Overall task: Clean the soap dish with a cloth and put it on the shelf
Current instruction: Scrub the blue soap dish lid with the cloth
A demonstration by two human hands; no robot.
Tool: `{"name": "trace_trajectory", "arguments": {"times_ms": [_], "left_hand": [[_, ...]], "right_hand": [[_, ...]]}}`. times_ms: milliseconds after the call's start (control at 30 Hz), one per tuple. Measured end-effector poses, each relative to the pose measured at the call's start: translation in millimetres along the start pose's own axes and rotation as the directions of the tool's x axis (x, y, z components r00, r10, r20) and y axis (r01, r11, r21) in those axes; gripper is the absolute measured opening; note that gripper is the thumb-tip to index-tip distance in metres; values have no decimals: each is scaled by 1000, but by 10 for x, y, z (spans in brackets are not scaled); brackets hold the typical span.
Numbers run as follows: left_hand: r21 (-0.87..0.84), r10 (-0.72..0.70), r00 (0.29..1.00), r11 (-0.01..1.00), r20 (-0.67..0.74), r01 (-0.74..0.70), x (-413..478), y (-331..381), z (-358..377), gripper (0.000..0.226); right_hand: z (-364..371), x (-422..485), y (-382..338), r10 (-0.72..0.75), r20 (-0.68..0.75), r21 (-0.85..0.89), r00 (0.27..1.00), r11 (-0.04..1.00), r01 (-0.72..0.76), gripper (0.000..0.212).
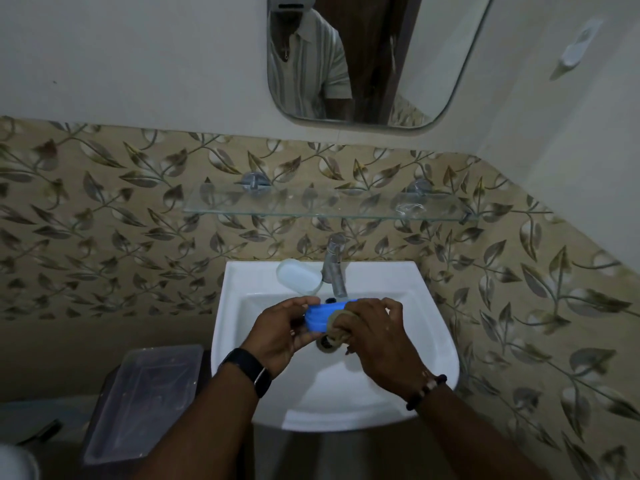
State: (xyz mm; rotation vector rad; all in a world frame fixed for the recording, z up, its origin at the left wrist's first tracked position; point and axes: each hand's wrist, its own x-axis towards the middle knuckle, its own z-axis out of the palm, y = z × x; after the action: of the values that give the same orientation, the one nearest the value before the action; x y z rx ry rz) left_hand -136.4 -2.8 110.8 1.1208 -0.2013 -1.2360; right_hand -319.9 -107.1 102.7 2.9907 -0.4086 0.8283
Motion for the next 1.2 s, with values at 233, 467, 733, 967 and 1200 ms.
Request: {"name": "trace_trajectory", "arguments": {"times_ms": [233,467,733,967,1200], "left_hand": [[558,499,812,597,303,-576,-140,-85,-152,21],[546,508,750,517,424,-659,-131,154,-70,19],[267,541,821,777,182,-570,-167,4,65,21],[-70,523,850,852,69,-519,-206,-142,292,19],[-277,476,877,853,65,-442,-229,-495,567,27]], "right_hand": [[-220,181,120,189,12,405,982,897,-178,37],[-250,313,-29,68,-34,234,997,970,-58,36],[-236,228,59,416,-233,492,879,830,-262,35],[-170,373,-194,828,-27,958,561,182,-222,15],[-44,494,-445,903,209,977,374,-207,-48,35]]}}
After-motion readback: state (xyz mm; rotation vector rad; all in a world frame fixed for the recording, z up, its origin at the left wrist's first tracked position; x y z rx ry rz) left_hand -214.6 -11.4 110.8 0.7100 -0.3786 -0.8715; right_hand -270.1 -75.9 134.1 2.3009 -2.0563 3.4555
